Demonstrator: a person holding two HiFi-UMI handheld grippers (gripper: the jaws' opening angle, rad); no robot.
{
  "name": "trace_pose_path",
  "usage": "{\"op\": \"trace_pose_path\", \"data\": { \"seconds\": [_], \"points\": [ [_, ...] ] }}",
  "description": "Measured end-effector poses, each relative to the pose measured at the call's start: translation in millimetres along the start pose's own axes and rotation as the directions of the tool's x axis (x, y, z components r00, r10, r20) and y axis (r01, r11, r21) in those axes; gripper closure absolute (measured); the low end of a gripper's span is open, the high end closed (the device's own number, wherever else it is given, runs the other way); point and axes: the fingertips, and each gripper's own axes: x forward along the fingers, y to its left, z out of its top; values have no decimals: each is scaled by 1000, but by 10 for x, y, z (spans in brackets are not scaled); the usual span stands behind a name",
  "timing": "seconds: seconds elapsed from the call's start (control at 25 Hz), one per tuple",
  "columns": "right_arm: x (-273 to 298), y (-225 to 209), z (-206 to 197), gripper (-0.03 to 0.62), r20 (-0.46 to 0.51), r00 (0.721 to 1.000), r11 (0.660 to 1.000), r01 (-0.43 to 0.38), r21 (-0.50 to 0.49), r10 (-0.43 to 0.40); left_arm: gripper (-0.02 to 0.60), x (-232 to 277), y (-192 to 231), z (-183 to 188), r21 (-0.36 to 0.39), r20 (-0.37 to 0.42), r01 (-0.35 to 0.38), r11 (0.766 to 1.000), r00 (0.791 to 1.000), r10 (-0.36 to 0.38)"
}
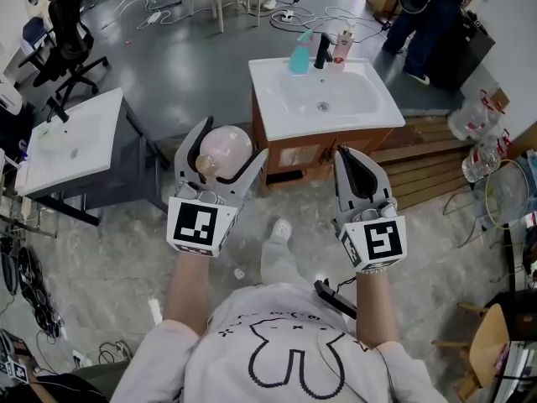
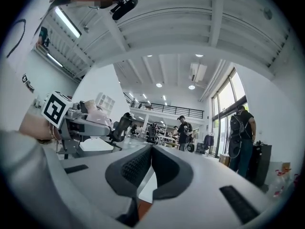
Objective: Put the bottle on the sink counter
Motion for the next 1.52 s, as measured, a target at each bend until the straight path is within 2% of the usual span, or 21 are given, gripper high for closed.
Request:
{"op": "trace_pose_path", "data": {
  "seconds": [0.28, 0.56, 0.84, 1.2, 1.52],
  "points": [
    [690, -264, -313, 566, -19, 999, 999, -44, 17, 44, 173, 645, 338, -201, 2, -2, -16, 1000, 1000, 16],
    [1503, -837, -535, 566, -19, 997, 996, -69, 53, 70, 173, 1531, 714, -404, -32, -12, -40, 999, 999, 40],
    [2239, -1383, -803, 566, -25, 996, 993, -88, 81, 90, 173, 2381, 997, -657, -23, -45, -49, 999, 998, 48],
    [2785, -1613, -1130, 566, -55, 988, 983, -139, 124, 146, 173, 3006, 1191, -1041, -43, -101, -54, 998, 994, 50],
    [2968, -1720, -1452, 566, -110, 985, 978, -109, 179, 130, 173, 3397, 1241, -1453, -54, -173, -6, 999, 985, -4]
  ]
}}
